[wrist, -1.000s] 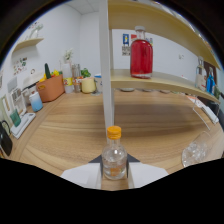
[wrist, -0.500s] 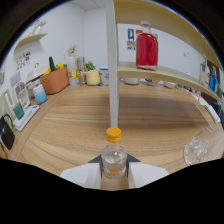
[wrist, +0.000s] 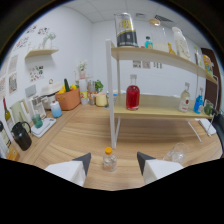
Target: Make me a cup of Mount Fuji.
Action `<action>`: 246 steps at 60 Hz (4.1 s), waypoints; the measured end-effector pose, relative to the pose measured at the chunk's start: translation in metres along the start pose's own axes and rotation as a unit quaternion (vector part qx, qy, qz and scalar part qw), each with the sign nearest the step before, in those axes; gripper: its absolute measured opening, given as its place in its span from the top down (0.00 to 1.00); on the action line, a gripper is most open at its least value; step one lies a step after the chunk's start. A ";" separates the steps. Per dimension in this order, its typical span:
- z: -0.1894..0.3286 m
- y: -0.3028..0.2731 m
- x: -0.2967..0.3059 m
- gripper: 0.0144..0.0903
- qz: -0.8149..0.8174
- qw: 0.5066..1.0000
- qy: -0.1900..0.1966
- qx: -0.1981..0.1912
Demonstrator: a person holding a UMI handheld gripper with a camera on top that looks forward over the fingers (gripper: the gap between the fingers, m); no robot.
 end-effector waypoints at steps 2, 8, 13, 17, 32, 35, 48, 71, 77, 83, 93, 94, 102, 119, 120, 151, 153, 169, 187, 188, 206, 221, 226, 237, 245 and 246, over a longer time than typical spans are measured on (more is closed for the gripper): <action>-0.014 -0.009 0.005 0.05 -0.003 1.000 -0.001 0.013; -0.052 -0.027 0.034 0.05 -0.006 0.999 0.013 0.048; -0.073 -0.032 0.065 0.05 -0.003 0.998 0.024 0.065; -0.082 -0.028 0.097 0.05 0.000 0.997 0.038 0.068; -0.076 -0.022 0.212 0.05 0.009 0.995 0.083 0.053; -0.072 -0.036 0.229 0.06 0.012 0.994 0.085 0.065; -0.035 -0.103 0.288 0.06 0.011 0.991 0.075 0.109; 0.060 -0.128 0.337 0.45 0.022 0.994 0.060 0.089; 0.070 -0.126 0.337 0.64 0.024 0.995 0.054 0.082; 0.071 -0.127 0.337 0.70 0.019 0.995 0.061 0.083; 0.064 -0.127 0.333 0.71 0.024 0.995 0.059 0.080; 0.061 -0.129 0.334 0.71 0.023 0.995 0.060 0.082; 0.030 -0.132 0.329 0.71 0.033 0.993 0.064 0.095; -0.003 -0.046 0.310 0.72 0.041 0.995 0.080 0.042; -0.003 -0.041 0.308 0.72 0.038 0.995 0.083 0.038; 0.015 -0.025 0.307 0.72 -0.540 0.822 0.176 -0.032; 0.015 -0.027 0.305 0.72 -0.574 0.798 0.181 -0.036; 0.021 -0.038 0.302 0.72 -0.761 0.616 0.192 -0.060; 0.020 -0.032 0.303 0.72 -0.755 0.626 0.182 -0.071; 0.019 -0.033 0.301 0.72 -0.747 0.636 0.182 -0.065; -0.042 -0.102 0.266 0.71 -0.461 0.875 0.102 0.108; -0.080 -0.106 0.344 0.71 -0.135 0.975 0.075 0.159; -0.068 -0.078 0.383 0.71 -0.062 0.985 0.081 0.140; -0.026 -0.007 0.441 0.71 -0.012 0.993 0.092 0.073; 0.001 0.031 0.454 0.71 0.002 0.997 0.077 0.028; 0.004 0.035 0.455 0.71 0.004 0.997 0.076 0.022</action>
